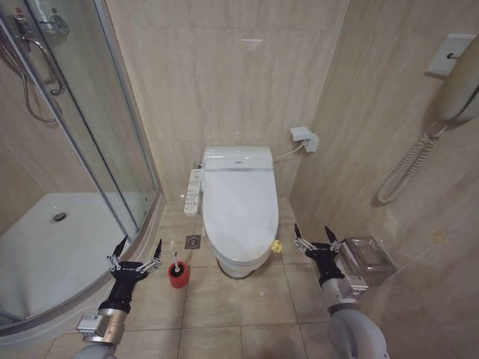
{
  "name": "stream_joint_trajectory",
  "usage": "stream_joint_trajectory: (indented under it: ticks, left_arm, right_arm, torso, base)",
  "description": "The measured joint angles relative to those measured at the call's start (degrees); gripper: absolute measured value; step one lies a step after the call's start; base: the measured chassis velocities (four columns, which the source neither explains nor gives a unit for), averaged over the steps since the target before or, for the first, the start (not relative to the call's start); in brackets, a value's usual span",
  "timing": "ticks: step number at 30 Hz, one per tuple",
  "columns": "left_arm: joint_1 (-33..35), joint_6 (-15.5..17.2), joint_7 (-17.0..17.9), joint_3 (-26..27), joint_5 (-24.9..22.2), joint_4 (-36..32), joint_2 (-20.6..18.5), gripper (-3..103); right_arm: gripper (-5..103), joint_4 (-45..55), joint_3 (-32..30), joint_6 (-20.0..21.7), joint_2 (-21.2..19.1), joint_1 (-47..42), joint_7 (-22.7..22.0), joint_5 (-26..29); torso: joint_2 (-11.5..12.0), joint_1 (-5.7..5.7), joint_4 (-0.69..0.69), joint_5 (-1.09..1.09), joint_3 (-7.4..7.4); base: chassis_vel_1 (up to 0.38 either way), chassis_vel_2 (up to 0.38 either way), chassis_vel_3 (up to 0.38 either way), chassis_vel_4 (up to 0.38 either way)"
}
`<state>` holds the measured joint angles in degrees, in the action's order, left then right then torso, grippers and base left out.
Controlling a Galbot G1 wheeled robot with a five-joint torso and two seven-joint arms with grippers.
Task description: Open the toilet lid, clean the toilet bowl with a toilet brush, close the toilet lid, and flush.
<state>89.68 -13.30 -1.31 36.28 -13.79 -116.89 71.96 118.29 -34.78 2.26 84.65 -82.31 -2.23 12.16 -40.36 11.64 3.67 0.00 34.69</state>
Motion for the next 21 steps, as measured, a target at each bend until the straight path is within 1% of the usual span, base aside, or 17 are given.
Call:
stream_joint_trajectory:
  ticks: [8, 21]
  left_arm:
    - [0.05, 0.00, 0.00, -0.01, 0.00, 0.00, 0.01, 100]
    - [0.01, 0.00, 0.00, 0.00, 0.00, 0.00, 0.00, 100]
  right_arm:
    - [100, 0.00, -0.01, 0.00, 0.00, -0.02, 0.00, 0.00]
    - [100, 0.00, 0.00, 0.00, 0.00, 0.00, 0.00, 0.00]
  torso:
    - [-0.02, -0.05, 0.01, 0.01, -0.02]
    - [0.00, 0.00, 0.00, 0.00, 0.00]
  base:
    - [0.094, -0.086, -0.086, 0.086]
    - [-0.008, -0.006, 0.007, 0.008]
